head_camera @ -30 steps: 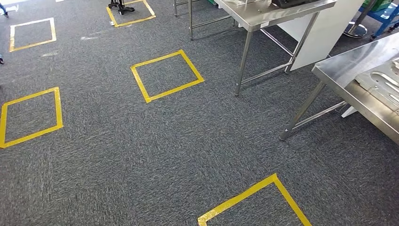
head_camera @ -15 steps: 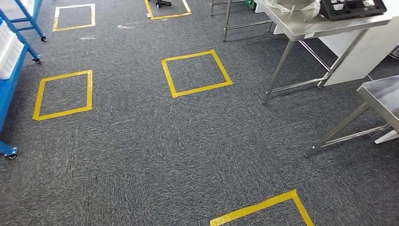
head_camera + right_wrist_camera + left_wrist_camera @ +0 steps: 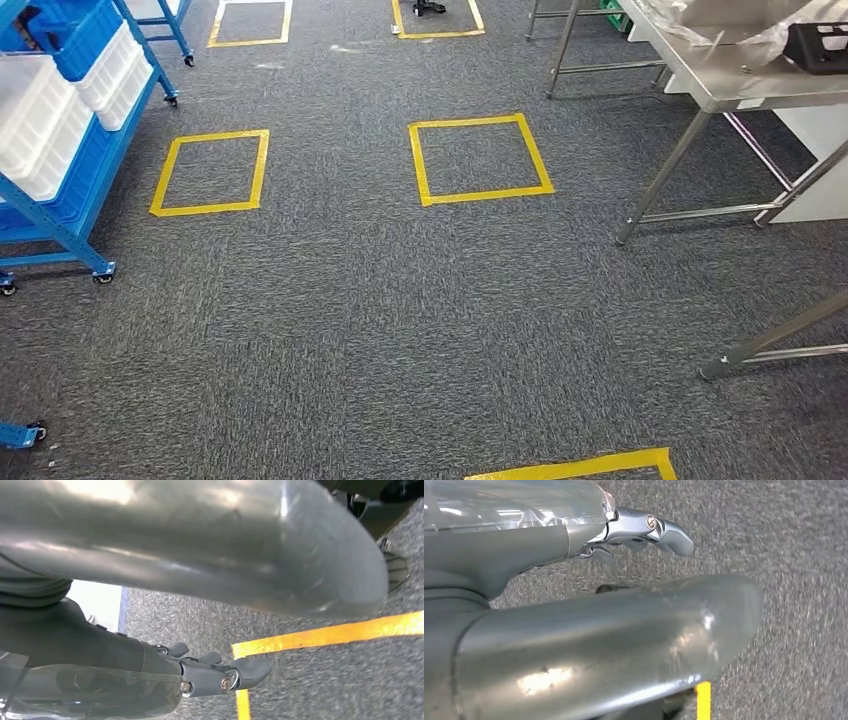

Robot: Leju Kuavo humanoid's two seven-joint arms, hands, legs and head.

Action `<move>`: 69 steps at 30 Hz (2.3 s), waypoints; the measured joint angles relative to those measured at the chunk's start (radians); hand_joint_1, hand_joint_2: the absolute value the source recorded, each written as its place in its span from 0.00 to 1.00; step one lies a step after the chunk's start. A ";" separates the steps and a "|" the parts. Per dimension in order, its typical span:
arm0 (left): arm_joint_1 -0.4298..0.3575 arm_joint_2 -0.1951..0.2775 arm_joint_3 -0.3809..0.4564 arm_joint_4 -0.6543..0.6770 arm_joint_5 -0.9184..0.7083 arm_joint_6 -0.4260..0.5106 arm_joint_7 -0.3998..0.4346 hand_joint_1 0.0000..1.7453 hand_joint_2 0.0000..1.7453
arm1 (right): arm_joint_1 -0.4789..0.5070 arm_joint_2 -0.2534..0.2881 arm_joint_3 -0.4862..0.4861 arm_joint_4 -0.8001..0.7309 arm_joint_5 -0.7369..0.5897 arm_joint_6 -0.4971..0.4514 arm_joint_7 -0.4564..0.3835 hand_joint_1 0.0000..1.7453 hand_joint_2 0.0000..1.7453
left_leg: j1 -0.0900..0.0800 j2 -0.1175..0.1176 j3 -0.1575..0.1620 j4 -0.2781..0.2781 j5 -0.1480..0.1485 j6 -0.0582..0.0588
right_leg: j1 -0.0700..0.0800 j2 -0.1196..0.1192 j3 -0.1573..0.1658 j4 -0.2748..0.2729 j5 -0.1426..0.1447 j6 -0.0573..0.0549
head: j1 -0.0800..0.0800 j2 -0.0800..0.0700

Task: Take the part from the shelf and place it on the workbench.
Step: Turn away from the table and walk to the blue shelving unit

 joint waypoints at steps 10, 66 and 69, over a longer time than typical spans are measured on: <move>-0.004 0.006 0.000 0.000 -0.002 0.000 -0.001 0.00 0.00 | -0.006 0.000 0.000 0.001 0.007 0.001 -0.002 0.00 0.00 | -0.008 -0.039 0.035 -0.107 0.046 0.060 | -0.013 0.075 -0.090 0.221 -0.139 0.051 | 0.012 0.000; -0.001 0.020 0.000 0.000 -0.009 0.002 0.006 0.00 0.00 | -0.011 -0.001 -0.001 0.008 0.025 0.003 -0.002 0.00 0.00 | -0.027 0.014 0.062 -0.118 0.033 0.043 | 0.007 -0.032 -0.019 0.021 0.011 0.013 | 0.004 0.000; -0.001 0.020 0.000 0.000 -0.009 0.002 0.007 0.00 0.00 | -0.013 -0.001 -0.001 0.009 0.027 0.003 -0.002 0.00 0.00 | -0.019 -0.013 0.069 -0.138 0.051 0.060 | 0.002 0.014 -0.033 0.066 -0.029 0.029 | 0.007 0.000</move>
